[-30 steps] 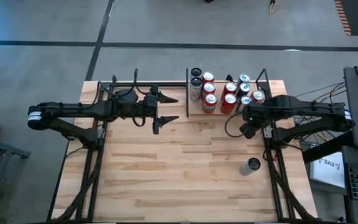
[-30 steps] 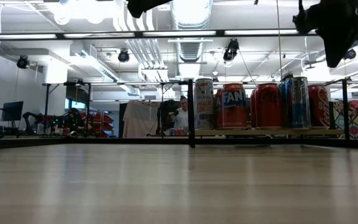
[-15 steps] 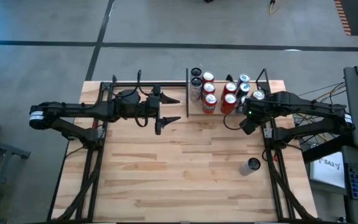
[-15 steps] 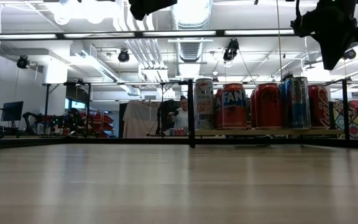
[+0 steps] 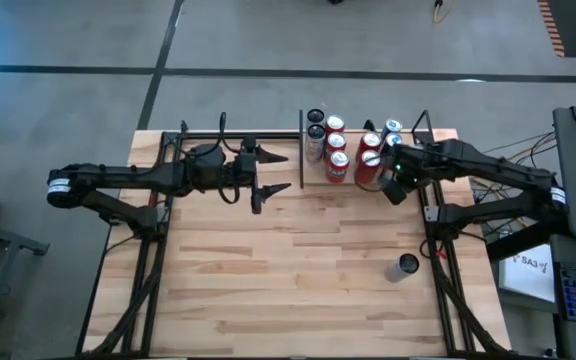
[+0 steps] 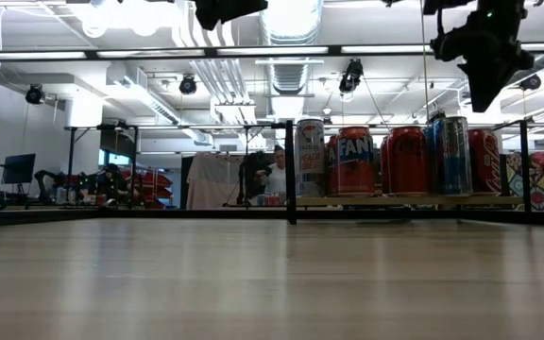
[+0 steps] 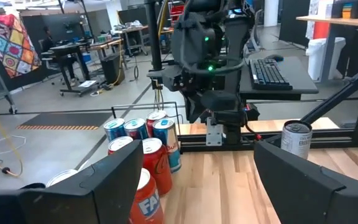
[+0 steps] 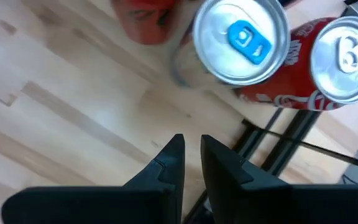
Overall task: Place canned beverage on shelf
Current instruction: Put the blue soda can on the shelf aligned with the other blue soda cans
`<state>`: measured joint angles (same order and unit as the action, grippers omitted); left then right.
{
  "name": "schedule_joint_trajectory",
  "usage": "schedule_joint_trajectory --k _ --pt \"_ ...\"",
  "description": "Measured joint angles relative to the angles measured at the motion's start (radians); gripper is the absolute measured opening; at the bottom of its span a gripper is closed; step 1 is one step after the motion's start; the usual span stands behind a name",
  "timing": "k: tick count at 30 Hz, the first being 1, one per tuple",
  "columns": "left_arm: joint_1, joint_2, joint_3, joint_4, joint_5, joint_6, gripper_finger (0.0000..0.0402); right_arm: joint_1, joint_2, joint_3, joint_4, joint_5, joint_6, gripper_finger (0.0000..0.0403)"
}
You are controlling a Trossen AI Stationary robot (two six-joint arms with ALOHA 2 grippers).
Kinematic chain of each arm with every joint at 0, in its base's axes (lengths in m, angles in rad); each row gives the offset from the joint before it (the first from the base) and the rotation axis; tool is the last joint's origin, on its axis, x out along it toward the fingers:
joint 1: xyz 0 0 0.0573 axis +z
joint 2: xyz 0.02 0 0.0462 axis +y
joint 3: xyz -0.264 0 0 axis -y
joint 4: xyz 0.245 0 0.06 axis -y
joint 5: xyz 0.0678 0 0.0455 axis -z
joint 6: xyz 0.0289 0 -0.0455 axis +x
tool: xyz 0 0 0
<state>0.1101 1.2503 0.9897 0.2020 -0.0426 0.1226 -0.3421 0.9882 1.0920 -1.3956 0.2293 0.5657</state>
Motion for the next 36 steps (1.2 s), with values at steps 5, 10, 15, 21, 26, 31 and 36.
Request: schedule_joint_trajectory --k 5,10,15,21,26,31,36 --pt "0.000 0.000 0.000 0.000 -0.002 0.000 0.0292 -0.070 0.030 0.000 -0.001 0.004 -0.066 0.0043" --pt "0.000 0.000 0.000 0.000 -0.002 0.000 0.0292 -0.107 0.054 0.000 0.013 0.008 -0.117 0.0043" --pt "0.000 0.000 0.000 0.000 -0.002 0.000 0.0292 -0.115 0.057 0.000 0.042 0.016 -0.140 0.0043" --pt "0.000 0.000 0.000 -0.001 -0.002 0.007 0.0292 -0.117 0.056 0.000 0.044 0.064 -0.145 0.0043" --pt "0.000 0.000 0.000 -0.001 -0.002 0.007 0.0292 -0.117 0.056 0.000 0.044 0.091 -0.152 0.0043" --pt "0.000 0.000 0.000 -0.001 -0.003 0.007 0.0292 -0.117 0.056 0.000 0.044 0.159 -0.168 0.0043" --pt "0.000 -0.001 0.001 -0.001 -0.003 0.007 0.0292 -0.117 0.054 0.000 0.044 0.165 -0.173 0.0043"
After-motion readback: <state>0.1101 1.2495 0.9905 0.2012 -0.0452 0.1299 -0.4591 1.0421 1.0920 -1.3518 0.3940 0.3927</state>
